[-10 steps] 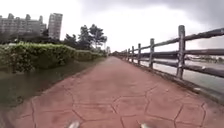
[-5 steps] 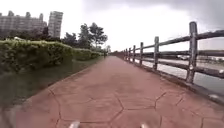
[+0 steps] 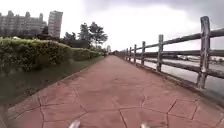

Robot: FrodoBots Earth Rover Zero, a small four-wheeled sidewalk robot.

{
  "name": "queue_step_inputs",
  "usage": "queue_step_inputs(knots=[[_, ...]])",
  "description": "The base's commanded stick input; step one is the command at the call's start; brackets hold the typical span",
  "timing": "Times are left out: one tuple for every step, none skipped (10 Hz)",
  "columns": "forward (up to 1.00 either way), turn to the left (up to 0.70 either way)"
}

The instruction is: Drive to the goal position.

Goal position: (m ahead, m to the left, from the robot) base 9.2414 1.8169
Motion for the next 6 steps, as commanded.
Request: queue_step_inputs(knots=[[0.70, 0.00], [0.70, 0.00], [0.70, 0.00], [0.70, 0.00], [0.70, 0.00], [0.70, 0.00]])
